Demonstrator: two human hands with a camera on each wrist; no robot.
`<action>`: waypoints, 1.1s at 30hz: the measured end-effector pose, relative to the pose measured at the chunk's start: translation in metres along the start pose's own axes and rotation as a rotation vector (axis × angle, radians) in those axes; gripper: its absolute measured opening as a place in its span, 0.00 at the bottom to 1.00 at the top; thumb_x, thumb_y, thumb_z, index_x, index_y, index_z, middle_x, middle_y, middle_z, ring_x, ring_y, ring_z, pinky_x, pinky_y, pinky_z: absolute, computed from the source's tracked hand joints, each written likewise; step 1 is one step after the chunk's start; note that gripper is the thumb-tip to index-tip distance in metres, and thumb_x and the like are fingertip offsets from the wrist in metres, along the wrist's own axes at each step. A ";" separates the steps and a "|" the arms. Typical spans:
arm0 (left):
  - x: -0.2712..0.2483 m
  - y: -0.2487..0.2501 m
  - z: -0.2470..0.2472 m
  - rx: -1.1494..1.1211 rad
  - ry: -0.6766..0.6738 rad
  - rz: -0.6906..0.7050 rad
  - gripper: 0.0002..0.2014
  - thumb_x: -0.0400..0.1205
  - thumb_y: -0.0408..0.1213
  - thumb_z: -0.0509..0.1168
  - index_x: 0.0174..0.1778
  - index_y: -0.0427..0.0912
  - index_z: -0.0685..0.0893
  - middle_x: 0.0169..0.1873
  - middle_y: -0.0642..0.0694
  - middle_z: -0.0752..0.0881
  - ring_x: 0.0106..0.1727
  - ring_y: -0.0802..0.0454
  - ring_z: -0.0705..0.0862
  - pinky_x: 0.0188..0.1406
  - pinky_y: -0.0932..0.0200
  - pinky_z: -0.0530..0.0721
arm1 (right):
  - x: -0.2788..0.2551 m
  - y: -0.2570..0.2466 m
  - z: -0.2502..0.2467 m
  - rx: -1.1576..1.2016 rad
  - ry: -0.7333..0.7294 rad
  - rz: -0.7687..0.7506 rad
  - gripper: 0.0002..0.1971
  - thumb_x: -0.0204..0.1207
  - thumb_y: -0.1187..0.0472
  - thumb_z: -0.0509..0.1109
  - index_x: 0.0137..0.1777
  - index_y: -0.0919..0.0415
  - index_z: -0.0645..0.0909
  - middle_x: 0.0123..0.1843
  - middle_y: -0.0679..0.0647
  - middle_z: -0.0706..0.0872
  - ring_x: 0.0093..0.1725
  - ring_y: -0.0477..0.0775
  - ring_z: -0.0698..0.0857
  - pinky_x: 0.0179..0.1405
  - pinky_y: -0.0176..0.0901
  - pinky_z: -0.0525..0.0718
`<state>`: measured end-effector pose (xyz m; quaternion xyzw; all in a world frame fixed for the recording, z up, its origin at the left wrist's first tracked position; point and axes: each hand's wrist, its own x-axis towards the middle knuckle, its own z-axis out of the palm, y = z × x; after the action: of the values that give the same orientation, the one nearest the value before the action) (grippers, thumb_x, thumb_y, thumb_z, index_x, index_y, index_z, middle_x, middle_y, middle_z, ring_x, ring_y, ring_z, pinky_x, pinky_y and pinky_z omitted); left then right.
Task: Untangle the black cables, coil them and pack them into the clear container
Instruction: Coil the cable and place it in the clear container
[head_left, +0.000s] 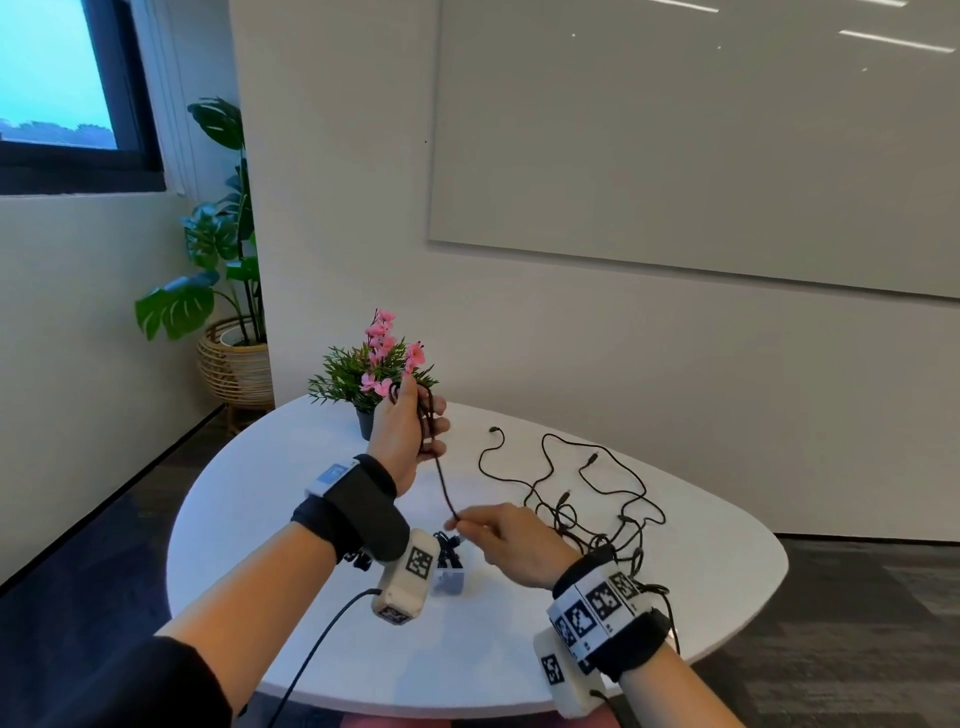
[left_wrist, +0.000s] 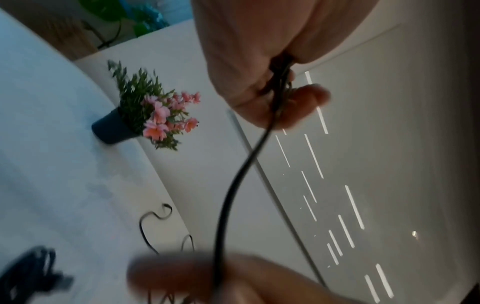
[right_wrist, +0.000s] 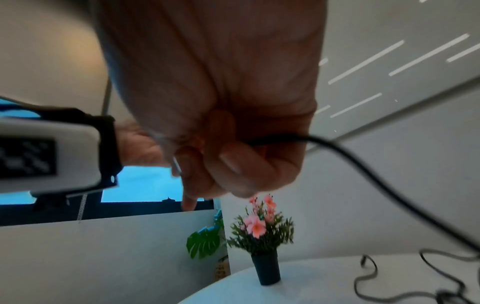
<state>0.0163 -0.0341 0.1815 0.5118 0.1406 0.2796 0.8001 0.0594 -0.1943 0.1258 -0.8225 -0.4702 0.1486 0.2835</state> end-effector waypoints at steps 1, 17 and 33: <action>0.004 -0.002 -0.003 0.126 0.023 0.033 0.17 0.88 0.51 0.47 0.41 0.45 0.71 0.32 0.48 0.78 0.22 0.57 0.71 0.15 0.66 0.68 | -0.003 -0.004 -0.004 -0.090 -0.034 0.002 0.16 0.83 0.46 0.57 0.60 0.47 0.83 0.27 0.38 0.74 0.28 0.37 0.72 0.32 0.38 0.71; -0.016 -0.019 -0.006 0.595 -0.495 -0.009 0.16 0.85 0.46 0.59 0.34 0.41 0.71 0.22 0.50 0.70 0.25 0.52 0.76 0.33 0.54 0.78 | 0.020 0.008 -0.057 0.591 0.609 0.006 0.11 0.70 0.60 0.77 0.41 0.69 0.84 0.26 0.46 0.77 0.25 0.41 0.72 0.27 0.31 0.72; 0.014 -0.005 -0.016 0.126 0.051 0.021 0.15 0.86 0.54 0.52 0.49 0.45 0.70 0.28 0.50 0.70 0.20 0.57 0.62 0.17 0.66 0.63 | -0.001 -0.005 -0.011 -0.019 -0.015 -0.105 0.16 0.82 0.60 0.58 0.65 0.49 0.81 0.31 0.34 0.77 0.29 0.43 0.76 0.34 0.33 0.74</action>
<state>0.0210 -0.0158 0.1712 0.5554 0.1731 0.2915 0.7594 0.0609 -0.1972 0.1374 -0.7983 -0.5161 0.1353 0.2793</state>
